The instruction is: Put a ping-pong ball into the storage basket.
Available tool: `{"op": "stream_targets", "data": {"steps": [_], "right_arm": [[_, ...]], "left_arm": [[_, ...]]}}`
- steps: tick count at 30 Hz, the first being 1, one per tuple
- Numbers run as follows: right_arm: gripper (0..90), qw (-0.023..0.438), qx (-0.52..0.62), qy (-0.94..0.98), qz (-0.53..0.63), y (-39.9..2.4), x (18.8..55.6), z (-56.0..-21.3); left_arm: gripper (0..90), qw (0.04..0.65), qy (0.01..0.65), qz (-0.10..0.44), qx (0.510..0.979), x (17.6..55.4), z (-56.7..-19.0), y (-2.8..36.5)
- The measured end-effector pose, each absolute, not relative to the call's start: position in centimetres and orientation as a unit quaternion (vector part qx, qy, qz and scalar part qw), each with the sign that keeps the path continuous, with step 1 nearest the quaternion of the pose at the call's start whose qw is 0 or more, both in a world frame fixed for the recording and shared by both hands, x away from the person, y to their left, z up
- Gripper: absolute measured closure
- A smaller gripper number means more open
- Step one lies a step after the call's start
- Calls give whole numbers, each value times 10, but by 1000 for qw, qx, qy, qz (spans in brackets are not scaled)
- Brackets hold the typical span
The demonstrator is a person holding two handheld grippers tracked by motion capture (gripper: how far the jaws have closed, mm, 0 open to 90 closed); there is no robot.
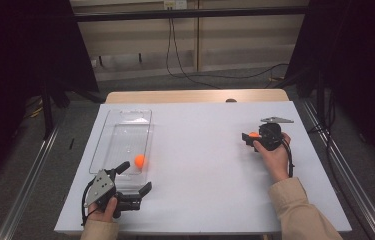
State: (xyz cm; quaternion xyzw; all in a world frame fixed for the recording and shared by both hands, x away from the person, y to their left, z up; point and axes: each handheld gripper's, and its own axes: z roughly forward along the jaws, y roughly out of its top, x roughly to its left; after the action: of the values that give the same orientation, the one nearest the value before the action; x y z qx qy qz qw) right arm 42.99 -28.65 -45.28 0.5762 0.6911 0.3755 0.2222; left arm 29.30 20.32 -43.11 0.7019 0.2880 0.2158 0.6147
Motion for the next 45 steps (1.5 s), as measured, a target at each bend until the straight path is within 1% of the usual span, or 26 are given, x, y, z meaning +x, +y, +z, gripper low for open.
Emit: {"op": "stream_targets", "data": {"steps": [15, 23, 34, 45], "right_arm": [[252, 224, 580, 691, 369, -289, 429, -453], [290, 223, 579, 694, 366, -288, 430, -454], [382, 217, 579, 699, 361, -288, 430, -457], [414, 220, 576, 704, 353, -288, 429, -459]], "left_arm": [[10, 614, 289, 216, 702, 293, -431, 203], [10, 614, 289, 217, 702, 293, -431, 204], [10, 614, 290, 217, 702, 292, -431, 205], [10, 614, 289, 218, 702, 292, -431, 204]]}}
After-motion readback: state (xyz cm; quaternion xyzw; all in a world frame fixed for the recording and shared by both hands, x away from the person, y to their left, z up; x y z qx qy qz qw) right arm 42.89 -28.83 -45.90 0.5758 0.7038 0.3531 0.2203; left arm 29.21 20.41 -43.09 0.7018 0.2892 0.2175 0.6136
